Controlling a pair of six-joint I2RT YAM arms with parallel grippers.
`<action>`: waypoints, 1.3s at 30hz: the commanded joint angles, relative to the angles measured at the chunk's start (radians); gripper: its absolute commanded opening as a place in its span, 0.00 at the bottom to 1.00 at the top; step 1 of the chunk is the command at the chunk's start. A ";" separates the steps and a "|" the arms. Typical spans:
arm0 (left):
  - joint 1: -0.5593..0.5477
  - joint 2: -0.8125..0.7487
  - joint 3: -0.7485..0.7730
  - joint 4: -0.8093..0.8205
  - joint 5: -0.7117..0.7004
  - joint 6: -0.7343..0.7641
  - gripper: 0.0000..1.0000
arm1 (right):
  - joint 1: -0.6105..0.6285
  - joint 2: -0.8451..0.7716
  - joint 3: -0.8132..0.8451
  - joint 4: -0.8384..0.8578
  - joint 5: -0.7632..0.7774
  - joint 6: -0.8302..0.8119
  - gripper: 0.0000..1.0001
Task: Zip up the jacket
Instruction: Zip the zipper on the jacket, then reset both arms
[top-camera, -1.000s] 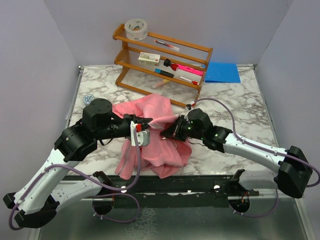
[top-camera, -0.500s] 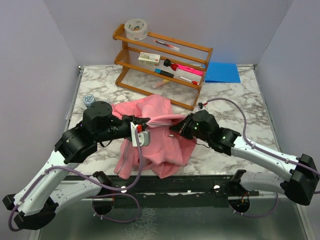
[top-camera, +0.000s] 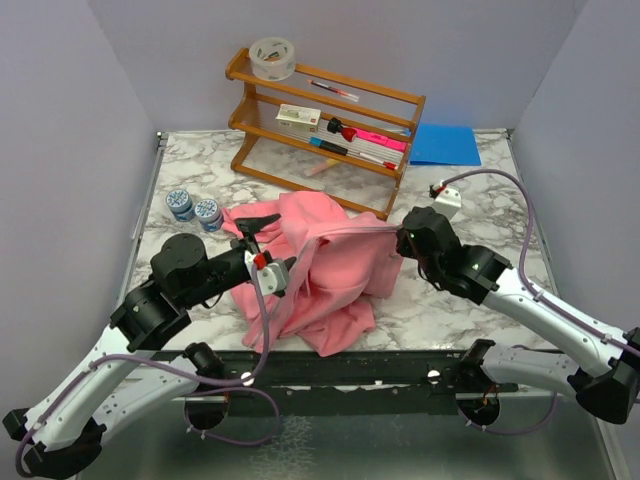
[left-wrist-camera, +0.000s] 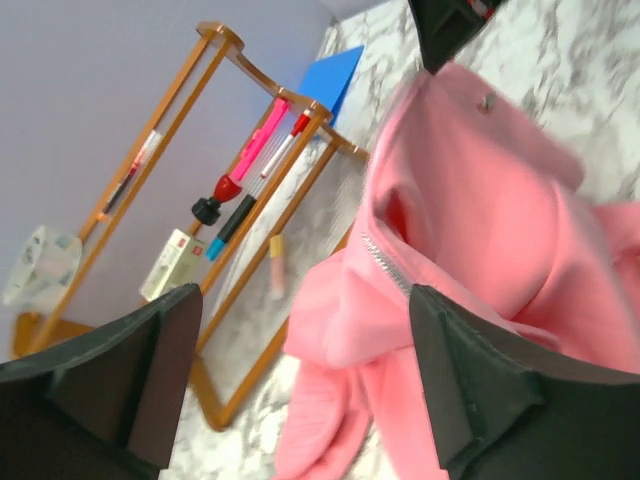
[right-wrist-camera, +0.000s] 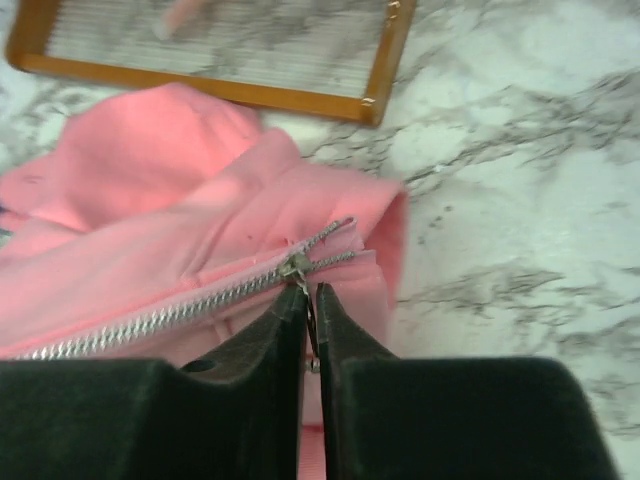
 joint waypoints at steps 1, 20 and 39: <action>0.000 -0.040 -0.062 0.128 -0.027 -0.150 0.97 | -0.002 -0.011 0.026 -0.057 0.074 -0.170 0.26; 0.074 0.290 0.114 0.125 -0.516 -0.843 0.99 | -0.122 0.162 0.313 -0.163 -0.191 -0.392 0.85; 0.511 0.276 0.052 -0.075 -0.458 -1.056 0.99 | -0.656 -0.161 -0.021 0.028 -0.460 -0.365 1.00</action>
